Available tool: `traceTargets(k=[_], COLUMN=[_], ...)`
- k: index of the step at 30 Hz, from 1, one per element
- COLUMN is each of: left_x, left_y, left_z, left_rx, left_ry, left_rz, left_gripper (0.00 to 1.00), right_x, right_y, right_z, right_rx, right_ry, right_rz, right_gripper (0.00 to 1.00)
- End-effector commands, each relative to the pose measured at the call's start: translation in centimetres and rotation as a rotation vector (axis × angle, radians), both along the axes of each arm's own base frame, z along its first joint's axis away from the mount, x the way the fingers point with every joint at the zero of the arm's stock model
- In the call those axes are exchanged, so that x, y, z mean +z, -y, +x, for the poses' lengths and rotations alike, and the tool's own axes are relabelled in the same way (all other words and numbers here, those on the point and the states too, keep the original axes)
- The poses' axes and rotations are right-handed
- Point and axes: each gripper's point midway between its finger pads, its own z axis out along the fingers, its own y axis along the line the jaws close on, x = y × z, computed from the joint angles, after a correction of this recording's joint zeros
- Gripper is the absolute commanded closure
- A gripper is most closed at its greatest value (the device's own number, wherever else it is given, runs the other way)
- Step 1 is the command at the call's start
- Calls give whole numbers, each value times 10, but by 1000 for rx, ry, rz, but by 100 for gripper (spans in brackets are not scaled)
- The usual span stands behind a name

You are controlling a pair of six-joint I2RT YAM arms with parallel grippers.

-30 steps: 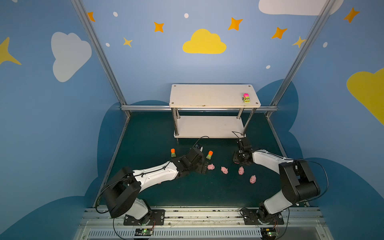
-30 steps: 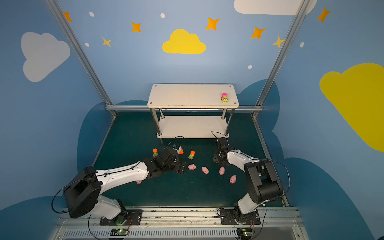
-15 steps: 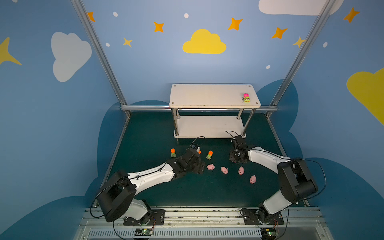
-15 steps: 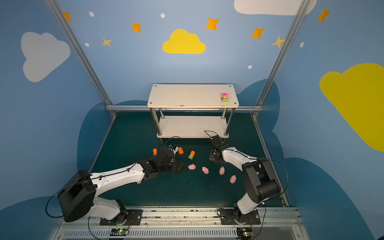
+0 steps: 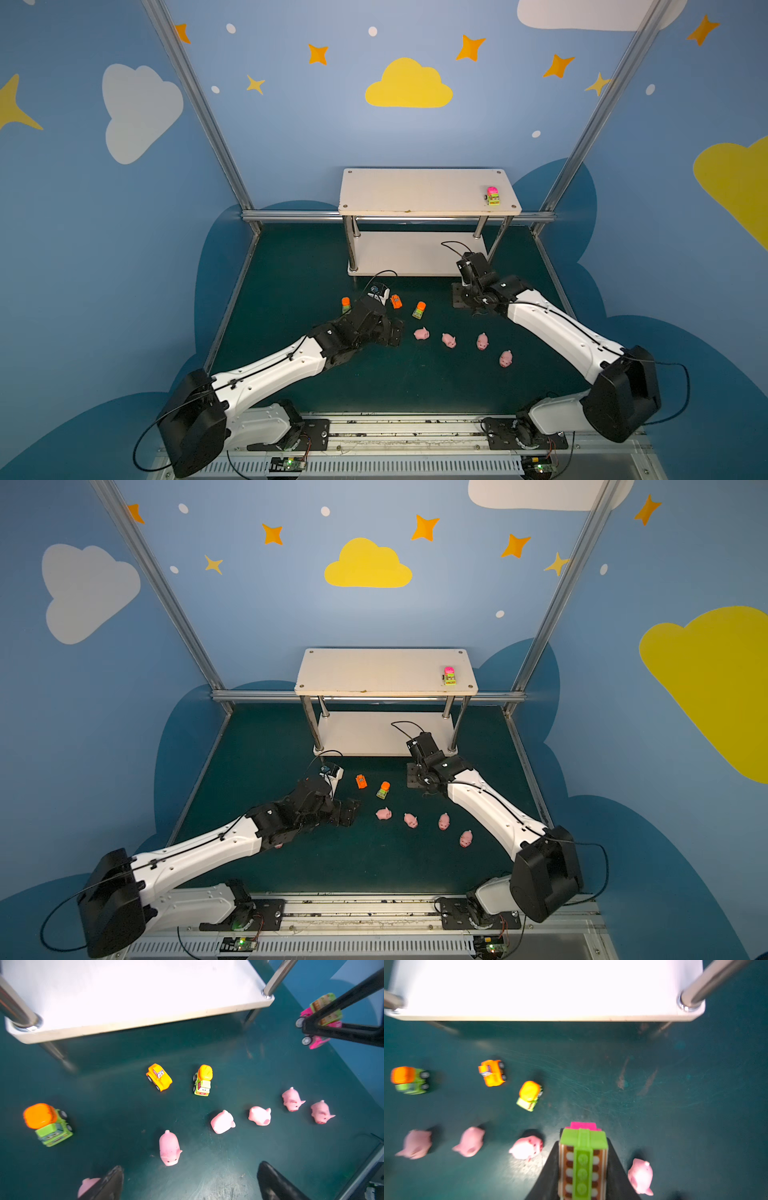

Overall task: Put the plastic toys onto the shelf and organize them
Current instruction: 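Lift the pink truck with the right gripper up to the top shelf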

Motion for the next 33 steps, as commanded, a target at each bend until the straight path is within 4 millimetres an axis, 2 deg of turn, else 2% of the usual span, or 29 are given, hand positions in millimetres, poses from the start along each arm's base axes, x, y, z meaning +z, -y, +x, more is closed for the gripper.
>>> traceTargets(k=[1, 9, 17, 26, 33], left_x=[6, 56, 79, 92, 99], left_y=[-20, -40, -38, -29, -25], left_z=[-5, -12, -18, -17, -11], left_rx=[30, 68, 52, 30, 31], left_ry=[22, 155, 166, 163, 174], left_rz=[39, -58, -123, -153, -137], left_gripper=[0, 0, 0, 0, 0], right_x=[26, 95, 157, 224, 254], right_y=[-7, -26, -30, -32, -27], right_z=[-16, -28, -21, 10, 50], right_rx=[70, 177, 236, 256, 230], right_ry=[9, 140, 279, 422, 473], right_rz=[-5, 25, 13, 7, 45], right_gripper=[78, 78, 78, 78, 79])
